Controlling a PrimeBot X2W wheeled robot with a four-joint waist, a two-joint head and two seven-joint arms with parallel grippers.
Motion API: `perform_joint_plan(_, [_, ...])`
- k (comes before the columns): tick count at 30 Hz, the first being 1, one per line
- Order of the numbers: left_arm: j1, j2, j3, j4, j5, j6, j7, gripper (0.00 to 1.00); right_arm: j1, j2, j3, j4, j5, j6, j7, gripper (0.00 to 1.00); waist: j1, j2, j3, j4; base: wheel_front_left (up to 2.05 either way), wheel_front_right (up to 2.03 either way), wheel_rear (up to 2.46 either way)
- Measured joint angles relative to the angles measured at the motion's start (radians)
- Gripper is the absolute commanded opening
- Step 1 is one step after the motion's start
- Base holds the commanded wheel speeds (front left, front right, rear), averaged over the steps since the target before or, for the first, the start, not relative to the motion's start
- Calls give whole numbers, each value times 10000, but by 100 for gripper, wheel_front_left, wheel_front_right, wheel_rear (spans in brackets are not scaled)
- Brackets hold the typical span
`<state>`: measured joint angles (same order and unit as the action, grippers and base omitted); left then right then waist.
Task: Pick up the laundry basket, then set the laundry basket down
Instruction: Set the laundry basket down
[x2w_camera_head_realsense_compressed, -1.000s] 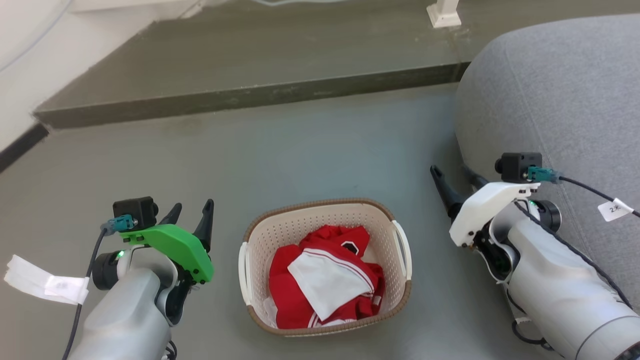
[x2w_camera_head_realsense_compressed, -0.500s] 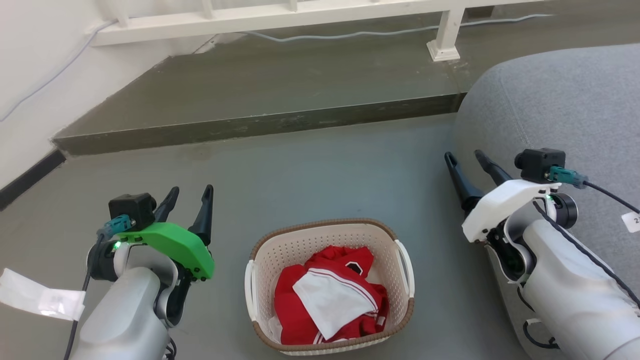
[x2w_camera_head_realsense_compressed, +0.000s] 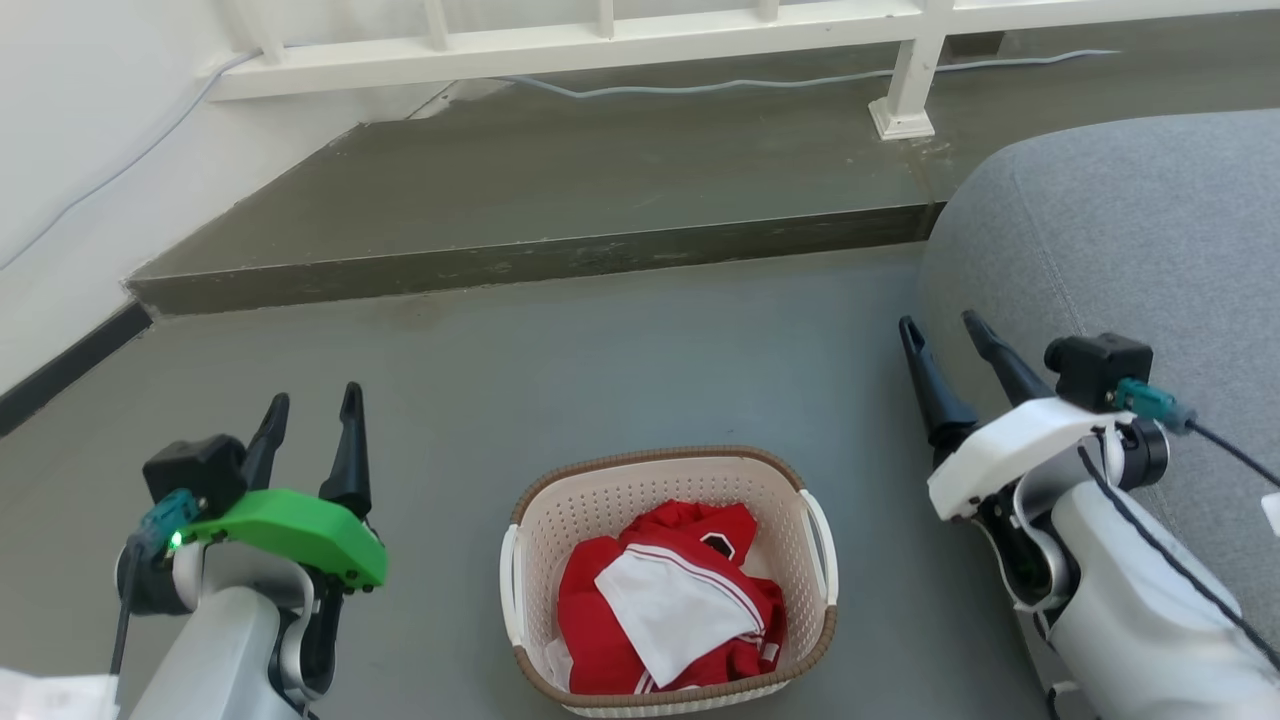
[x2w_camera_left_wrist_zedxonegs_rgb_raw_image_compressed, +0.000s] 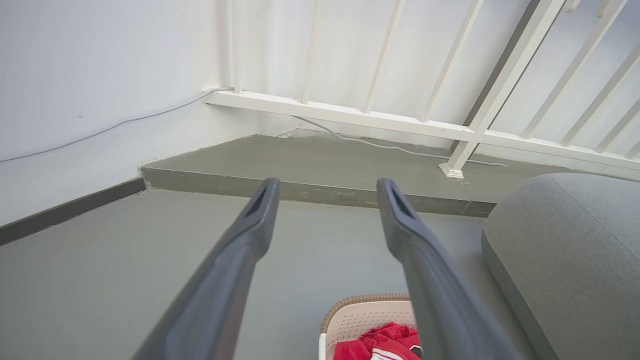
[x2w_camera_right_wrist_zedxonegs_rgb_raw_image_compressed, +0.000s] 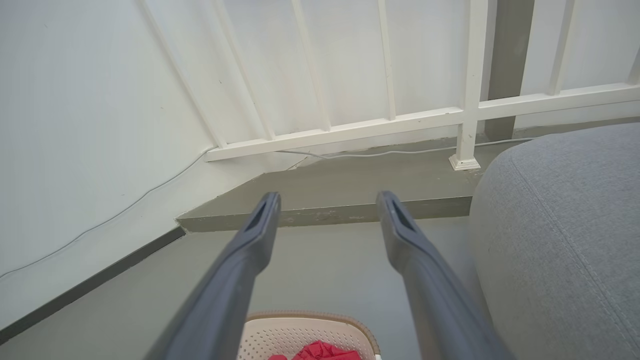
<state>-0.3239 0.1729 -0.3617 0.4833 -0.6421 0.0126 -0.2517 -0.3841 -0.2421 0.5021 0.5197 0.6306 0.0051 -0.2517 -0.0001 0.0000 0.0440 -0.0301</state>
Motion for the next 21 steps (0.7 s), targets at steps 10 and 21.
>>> perform_joint_plan(10, [1116,-219,1093,-1473,1072,328,0,100,1065,199,-577,-1032,-823,-159,0,100,0,0,-54,9,0,0,0])
perform_joint_plan(21, [2229,-694,1691,-2627,1948,303,-2,100,1790,224,-1348,-1944,-1492,-326,0,100,0,0,-131,2,0,0,0])
